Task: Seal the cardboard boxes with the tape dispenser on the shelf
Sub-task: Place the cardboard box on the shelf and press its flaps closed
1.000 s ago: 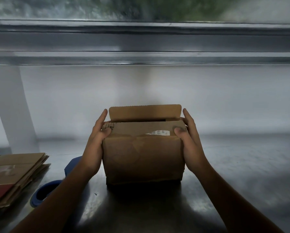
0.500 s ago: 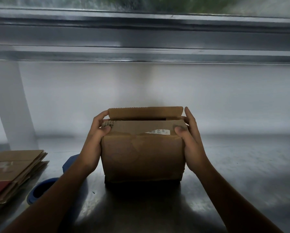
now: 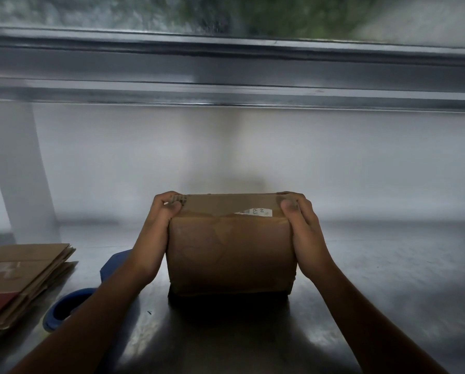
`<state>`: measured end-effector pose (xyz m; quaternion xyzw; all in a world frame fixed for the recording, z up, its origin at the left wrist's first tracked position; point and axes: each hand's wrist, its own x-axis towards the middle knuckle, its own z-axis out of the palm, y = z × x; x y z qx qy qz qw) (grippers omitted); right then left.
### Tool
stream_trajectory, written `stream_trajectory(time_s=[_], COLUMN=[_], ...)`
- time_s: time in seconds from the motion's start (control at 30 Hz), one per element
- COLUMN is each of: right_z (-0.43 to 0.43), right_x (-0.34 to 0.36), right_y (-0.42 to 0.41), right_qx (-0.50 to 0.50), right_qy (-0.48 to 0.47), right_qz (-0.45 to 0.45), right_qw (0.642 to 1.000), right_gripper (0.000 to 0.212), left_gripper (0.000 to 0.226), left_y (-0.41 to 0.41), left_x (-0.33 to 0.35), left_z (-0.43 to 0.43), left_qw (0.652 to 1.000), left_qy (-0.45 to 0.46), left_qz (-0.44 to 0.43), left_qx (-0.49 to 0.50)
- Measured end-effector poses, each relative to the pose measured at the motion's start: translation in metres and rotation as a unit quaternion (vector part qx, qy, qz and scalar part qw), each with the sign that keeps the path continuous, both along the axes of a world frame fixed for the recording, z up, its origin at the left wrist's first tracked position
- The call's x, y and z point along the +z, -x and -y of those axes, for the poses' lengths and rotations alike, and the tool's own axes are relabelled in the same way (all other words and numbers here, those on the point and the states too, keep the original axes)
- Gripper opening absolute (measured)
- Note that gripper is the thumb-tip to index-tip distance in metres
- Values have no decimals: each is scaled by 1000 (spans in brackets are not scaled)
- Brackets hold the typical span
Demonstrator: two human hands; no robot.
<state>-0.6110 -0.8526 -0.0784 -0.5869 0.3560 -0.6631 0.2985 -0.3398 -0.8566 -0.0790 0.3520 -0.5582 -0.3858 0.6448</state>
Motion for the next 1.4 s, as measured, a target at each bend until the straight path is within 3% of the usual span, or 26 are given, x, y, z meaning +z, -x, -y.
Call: stream_trajectory(time_s=[0.33, 0.6, 0.73, 1.0, 1.17, 1.3, 1.4], right_z=[7, -18, -27, -38, -42, -38, -40], right_x=[4, -4, -22, -33, -34, -27, -11], right_y=[1, 4, 2, 12, 15, 16, 22], right_qx=[-35, -22, -21, -12, 14, -10, -64], right_qy=[-3, 9, -9, -22, -13, -23, -7], right_qz=[-24, -47, -45, -88, -86, -123, -259], right_qw=[999, 999, 999, 996, 996, 992, 964], right_gripper=[36, 31, 30, 30, 45, 30, 31], left_gripper=[17, 21, 10, 24, 35, 32, 25], left_y=[12, 11, 9, 17, 16, 11, 8], left_x=[4, -21, -28, -38, -32, -14, -11], left_z=[-1, -29, -30, -30, -27, -29, -39], left_qw=[999, 999, 997, 995, 991, 983, 976], left_qy=[-13, -24, -45, -50, -84, -121, -108], left_qz=[-26, -35, -20, 8, 23, 65, 135], left_qx=[17, 33, 63, 81, 99, 122, 131])
